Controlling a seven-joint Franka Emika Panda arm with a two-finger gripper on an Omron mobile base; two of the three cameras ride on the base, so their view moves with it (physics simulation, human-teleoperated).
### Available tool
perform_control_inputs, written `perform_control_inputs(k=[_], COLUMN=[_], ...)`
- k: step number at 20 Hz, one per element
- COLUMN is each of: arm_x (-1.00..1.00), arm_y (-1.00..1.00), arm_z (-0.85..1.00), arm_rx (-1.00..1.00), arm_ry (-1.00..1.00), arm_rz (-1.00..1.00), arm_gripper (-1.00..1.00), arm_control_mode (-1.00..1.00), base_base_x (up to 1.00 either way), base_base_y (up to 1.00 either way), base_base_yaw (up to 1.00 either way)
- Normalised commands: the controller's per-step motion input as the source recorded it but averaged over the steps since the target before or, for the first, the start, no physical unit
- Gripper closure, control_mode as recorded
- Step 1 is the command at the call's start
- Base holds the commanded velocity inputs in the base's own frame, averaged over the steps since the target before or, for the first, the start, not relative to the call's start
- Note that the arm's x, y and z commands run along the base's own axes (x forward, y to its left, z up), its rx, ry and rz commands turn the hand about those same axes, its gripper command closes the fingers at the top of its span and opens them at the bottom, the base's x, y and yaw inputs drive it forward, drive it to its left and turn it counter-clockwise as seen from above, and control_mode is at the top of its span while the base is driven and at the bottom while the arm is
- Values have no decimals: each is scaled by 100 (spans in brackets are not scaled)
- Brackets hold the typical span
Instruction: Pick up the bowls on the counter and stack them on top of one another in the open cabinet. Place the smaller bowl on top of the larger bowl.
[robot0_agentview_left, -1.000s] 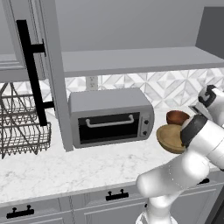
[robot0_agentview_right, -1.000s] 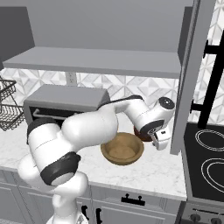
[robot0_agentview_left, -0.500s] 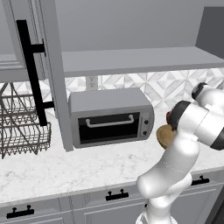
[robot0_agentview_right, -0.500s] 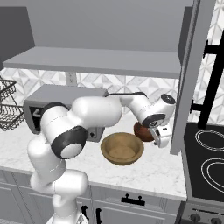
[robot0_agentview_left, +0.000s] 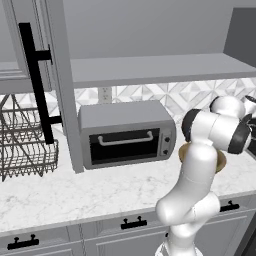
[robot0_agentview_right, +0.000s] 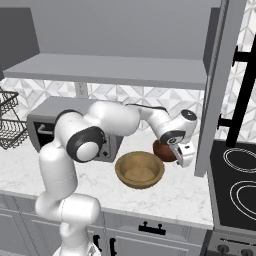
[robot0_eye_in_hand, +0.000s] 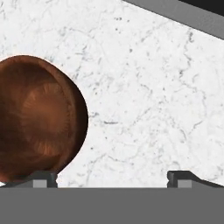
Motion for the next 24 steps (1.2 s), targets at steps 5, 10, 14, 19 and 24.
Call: perform_control_inputs(k=[5,10,14,19,24], arm_x=[34,30,31,30,31], arm_y=[0,1,0,0,0], arm_z=[-22,-34,-30,-13,-18], arm_rx=[-1,0,-2,0,0], arm_ry=[-3,-5,-4,0,0], arm_rz=[0,0,0,0,0], arm_gripper=[-100,-100,-100,-100,-100], arm_control_mode=[-100,-100,-100,-100,-100], base_base_x=[0,0,0,0,0], base_base_y=[0,0,0,0,0], base_base_yaw=[0,0,0,0,0])
